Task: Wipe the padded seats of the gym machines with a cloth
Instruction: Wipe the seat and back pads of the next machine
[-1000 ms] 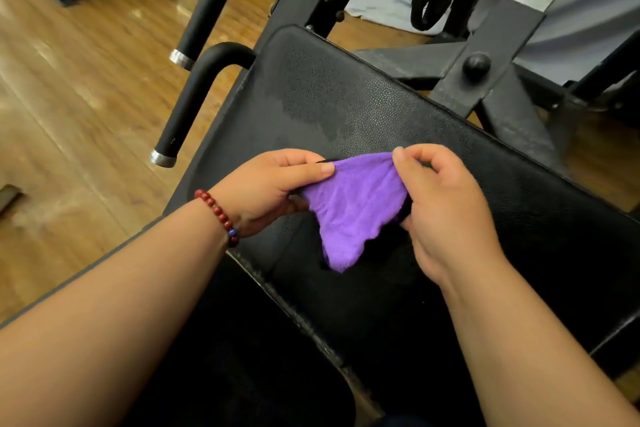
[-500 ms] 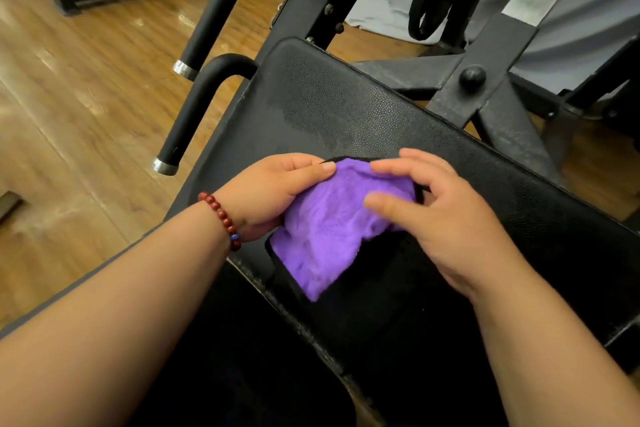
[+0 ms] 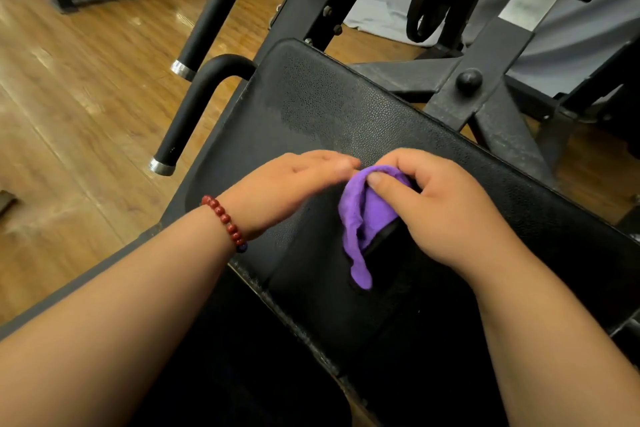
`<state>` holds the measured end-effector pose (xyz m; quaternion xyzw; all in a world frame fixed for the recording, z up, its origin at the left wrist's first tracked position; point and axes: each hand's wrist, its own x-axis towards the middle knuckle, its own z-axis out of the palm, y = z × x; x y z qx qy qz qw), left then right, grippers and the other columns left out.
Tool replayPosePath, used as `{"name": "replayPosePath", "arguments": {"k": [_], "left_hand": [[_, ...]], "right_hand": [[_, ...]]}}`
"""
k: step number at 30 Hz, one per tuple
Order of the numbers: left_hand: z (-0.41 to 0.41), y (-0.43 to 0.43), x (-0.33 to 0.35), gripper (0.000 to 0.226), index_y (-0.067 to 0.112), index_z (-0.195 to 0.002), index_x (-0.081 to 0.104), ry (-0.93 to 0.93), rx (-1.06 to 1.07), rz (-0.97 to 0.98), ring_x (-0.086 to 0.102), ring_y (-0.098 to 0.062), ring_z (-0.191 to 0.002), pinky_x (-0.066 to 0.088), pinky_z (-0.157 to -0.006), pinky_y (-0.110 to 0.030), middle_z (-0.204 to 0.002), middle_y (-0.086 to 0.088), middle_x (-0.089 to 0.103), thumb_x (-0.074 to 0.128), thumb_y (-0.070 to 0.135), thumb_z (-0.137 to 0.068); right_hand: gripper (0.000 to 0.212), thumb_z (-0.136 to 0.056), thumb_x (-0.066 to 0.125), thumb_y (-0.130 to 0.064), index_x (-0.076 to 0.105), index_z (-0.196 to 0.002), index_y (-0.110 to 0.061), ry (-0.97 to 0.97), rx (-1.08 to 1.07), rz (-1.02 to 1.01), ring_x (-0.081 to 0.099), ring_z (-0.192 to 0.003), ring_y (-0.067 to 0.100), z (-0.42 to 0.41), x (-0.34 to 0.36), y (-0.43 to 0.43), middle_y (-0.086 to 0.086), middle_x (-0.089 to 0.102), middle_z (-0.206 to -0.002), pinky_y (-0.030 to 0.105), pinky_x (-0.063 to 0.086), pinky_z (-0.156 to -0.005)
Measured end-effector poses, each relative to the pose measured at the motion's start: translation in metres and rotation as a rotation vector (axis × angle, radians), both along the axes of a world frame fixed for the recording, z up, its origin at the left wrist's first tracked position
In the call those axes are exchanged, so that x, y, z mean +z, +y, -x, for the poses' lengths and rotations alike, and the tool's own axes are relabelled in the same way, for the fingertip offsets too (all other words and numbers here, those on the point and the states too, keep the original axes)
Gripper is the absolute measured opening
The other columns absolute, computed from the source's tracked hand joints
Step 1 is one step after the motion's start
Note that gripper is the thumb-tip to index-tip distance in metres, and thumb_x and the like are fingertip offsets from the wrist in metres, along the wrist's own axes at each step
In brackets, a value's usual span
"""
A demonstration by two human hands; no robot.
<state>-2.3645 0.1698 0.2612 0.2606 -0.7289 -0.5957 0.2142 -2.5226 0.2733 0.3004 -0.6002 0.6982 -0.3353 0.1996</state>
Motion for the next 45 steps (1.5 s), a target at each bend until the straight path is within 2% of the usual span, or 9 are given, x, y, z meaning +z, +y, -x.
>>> {"name": "replayPosePath", "arguments": {"k": [4,8,17,24,27,32,37,41,45], "left_hand": [[0.004,0.008,0.003,0.048,0.007,-0.11,0.069,-0.04,-0.121,-0.022,0.063,-0.023,-0.11,0.047,-0.101,-0.036,-0.112,-0.01,0.07,0.07,0.043,-0.078],[0.005,0.011,0.0,0.011,0.003,-0.095,0.066,0.018,-0.063,-0.199,0.062,-0.008,-0.073,0.051,-0.069,-0.018,-0.082,-0.003,0.069,0.055,0.006,-0.094],[0.01,0.012,0.003,0.015,0.003,-0.08,0.062,0.259,0.093,-0.716,0.066,-0.021,-0.064,0.057,-0.066,-0.03,-0.074,-0.014,0.065,0.054,0.013,-0.088],[0.017,0.014,0.006,0.023,-0.004,-0.097,0.063,0.261,0.147,-0.676,0.063,-0.025,-0.071,0.058,-0.071,-0.033,-0.086,-0.02,0.065,0.063,0.008,-0.077],[0.019,0.016,0.004,0.019,0.004,-0.081,0.068,0.172,0.228,-0.534,0.059,-0.023,-0.066,0.053,-0.063,-0.031,-0.076,-0.015,0.065,0.071,0.02,-0.07],[0.015,0.004,-0.007,0.028,-0.005,-0.073,0.07,0.09,0.448,-0.099,0.063,-0.001,-0.093,0.044,-0.088,-0.025,-0.092,0.01,0.07,0.074,0.022,-0.081],[0.011,0.006,-0.008,0.016,0.009,-0.083,0.077,0.292,0.233,-0.357,0.063,-0.022,-0.089,0.048,-0.086,-0.035,-0.094,-0.013,0.073,0.073,0.025,-0.079],[0.013,0.01,-0.001,0.015,0.008,-0.086,0.068,0.319,0.212,-0.474,0.062,-0.013,-0.069,0.052,-0.069,-0.026,-0.075,-0.003,0.069,0.06,0.019,-0.081],[0.011,0.003,-0.002,0.014,0.016,-0.095,0.065,0.276,0.346,-0.444,0.057,-0.014,-0.079,0.046,-0.071,-0.028,-0.091,0.001,0.067,0.051,0.018,-0.098]], "right_hand": [[0.009,-0.083,0.071,-0.033,0.069,-0.08,-0.025,-0.073,-0.005,-0.032,0.06,-0.071,0.006,0.006,0.005,-0.006,-0.008,0.069,-0.076,0.028,0.047,-0.071],[0.023,-0.067,0.082,-0.036,0.066,-0.078,-0.025,-0.227,-0.141,0.036,0.059,-0.067,0.014,0.014,0.004,-0.005,-0.001,0.069,-0.072,0.041,0.048,-0.067],[0.029,-0.083,0.06,-0.049,0.069,-0.097,-0.025,0.1,-0.388,0.368,0.059,-0.096,0.005,0.007,-0.014,0.017,-0.01,0.061,-0.1,0.03,0.049,-0.088],[0.047,-0.059,0.071,-0.067,0.066,-0.094,-0.037,-0.136,-0.224,0.132,0.062,-0.092,-0.007,-0.008,-0.016,0.021,-0.016,0.067,-0.094,0.008,0.043,-0.083],[0.037,-0.065,0.083,-0.038,0.065,-0.097,-0.031,-0.212,-0.186,-0.025,0.063,-0.082,-0.005,-0.013,-0.029,0.018,-0.014,0.069,-0.087,0.013,0.048,-0.076],[0.018,-0.086,0.07,-0.015,0.065,-0.073,-0.027,-0.255,-0.273,0.114,0.057,-0.064,-0.005,-0.009,-0.03,0.013,-0.021,0.066,-0.071,0.01,0.041,-0.063],[0.01,-0.094,0.058,-0.026,0.061,-0.085,-0.023,-0.316,-0.285,0.096,0.057,-0.068,0.003,-0.012,-0.026,0.006,-0.013,0.065,-0.072,0.031,0.046,-0.072],[0.017,-0.081,0.075,-0.028,0.067,-0.095,-0.024,-0.529,-0.162,0.018,0.069,-0.084,0.011,-0.024,-0.027,0.005,-0.006,0.073,-0.09,0.033,0.054,-0.08],[0.009,-0.08,0.075,-0.012,0.071,-0.076,-0.019,-0.599,-0.309,0.11,0.063,-0.073,0.015,-0.016,-0.02,-0.006,0.002,0.072,-0.078,0.039,0.051,-0.075]]}}
